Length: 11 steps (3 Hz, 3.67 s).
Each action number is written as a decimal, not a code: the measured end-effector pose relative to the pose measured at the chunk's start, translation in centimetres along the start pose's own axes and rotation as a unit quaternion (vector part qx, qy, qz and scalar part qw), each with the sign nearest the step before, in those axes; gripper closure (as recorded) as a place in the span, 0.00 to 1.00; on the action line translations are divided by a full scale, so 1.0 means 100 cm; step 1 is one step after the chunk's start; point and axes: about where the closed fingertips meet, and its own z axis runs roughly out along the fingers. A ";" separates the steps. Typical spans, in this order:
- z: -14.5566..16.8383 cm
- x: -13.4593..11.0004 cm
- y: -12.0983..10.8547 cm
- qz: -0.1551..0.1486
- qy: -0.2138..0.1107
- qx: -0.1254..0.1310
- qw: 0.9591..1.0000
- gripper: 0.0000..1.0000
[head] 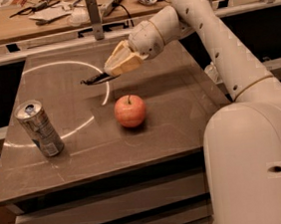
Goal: Move rxbar chocolate near redbull can
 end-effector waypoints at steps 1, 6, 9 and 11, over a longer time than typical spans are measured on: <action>-0.003 -0.010 0.011 0.020 0.047 0.021 0.998 1.00; 0.059 -0.032 0.055 0.100 0.122 0.032 0.987 0.45; 0.067 -0.031 0.055 0.109 0.121 0.032 0.986 0.00; 0.038 -0.022 0.045 0.119 0.107 0.095 0.983 0.00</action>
Offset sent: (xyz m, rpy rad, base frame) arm -0.0620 0.0101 -0.0036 -0.3046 0.0159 -0.2307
